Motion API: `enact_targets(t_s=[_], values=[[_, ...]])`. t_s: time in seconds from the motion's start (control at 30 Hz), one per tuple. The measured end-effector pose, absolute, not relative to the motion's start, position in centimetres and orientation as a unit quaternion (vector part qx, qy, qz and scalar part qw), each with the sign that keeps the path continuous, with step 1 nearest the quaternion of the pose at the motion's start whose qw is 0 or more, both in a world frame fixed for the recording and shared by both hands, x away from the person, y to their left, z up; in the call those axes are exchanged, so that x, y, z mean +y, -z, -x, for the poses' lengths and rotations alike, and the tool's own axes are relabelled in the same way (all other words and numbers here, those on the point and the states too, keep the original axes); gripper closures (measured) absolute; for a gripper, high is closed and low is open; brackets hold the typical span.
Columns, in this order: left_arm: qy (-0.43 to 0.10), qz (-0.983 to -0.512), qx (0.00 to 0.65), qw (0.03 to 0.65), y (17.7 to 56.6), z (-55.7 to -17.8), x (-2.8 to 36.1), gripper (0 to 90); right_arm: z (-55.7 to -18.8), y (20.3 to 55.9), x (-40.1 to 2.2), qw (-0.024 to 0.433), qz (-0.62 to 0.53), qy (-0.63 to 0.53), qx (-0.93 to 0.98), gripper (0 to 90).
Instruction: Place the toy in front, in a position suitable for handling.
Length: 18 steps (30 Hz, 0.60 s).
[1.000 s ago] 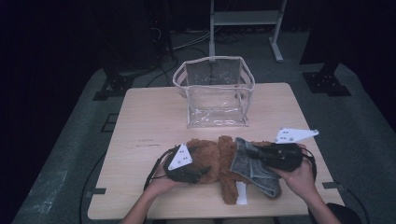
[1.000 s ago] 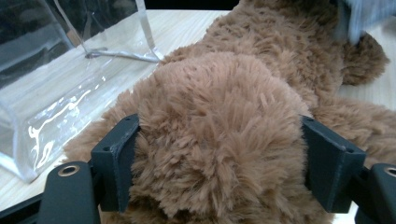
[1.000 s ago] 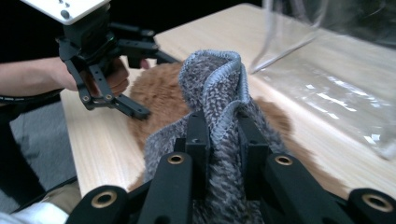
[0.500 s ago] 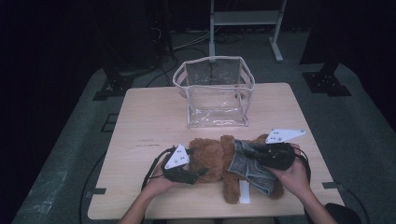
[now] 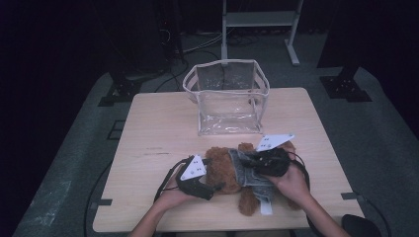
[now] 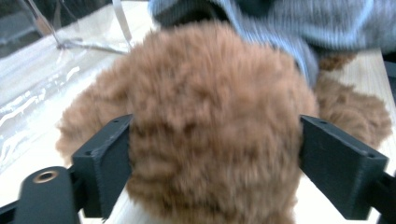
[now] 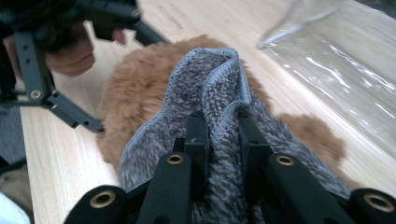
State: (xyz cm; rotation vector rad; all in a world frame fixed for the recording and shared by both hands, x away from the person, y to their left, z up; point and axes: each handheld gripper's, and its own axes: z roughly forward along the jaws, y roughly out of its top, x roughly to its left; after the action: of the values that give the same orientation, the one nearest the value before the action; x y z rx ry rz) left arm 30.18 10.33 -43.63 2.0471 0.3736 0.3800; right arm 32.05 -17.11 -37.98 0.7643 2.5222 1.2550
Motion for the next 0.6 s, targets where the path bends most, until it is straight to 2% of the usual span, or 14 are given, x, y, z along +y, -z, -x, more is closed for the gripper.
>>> enact_targets(t_s=[0.07,0.2,0.27,0.33,0.47,0.6], values=[[-0.159,-0.844,0.153,0.488,43.8,-30.3,10.3,15.0,-32.1,37.6,-17.8,0.113,-0.269,-0.432,0.853,77.0],[-0.183,-0.839,0.148,0.491,43.7,-30.1,10.0,29.3,-31.1,36.4,-17.4,0.092,-0.250,-0.463,0.845,77.1],[-0.185,-0.836,0.151,0.494,43.6,-30.1,9.8,33.5,-30.5,35.7,-16.5,0.081,-0.230,-0.478,0.844,77.1],[-0.183,-0.836,0.150,0.495,43.6,-30.0,9.7,33.9,-30.0,35.1,-15.8,0.062,-0.215,-0.499,0.837,77.1],[-0.174,-0.835,0.152,0.499,43.7,-29.9,9.8,33.4,-29.8,35.0,-14.5,0.049,-0.199,-0.500,0.841,77.1],[-0.172,-0.835,0.152,0.500,43.7,-30.0,9.9,31.9,-30.5,37.1,-14.0,0.081,-0.212,-0.458,0.859,76.1]])
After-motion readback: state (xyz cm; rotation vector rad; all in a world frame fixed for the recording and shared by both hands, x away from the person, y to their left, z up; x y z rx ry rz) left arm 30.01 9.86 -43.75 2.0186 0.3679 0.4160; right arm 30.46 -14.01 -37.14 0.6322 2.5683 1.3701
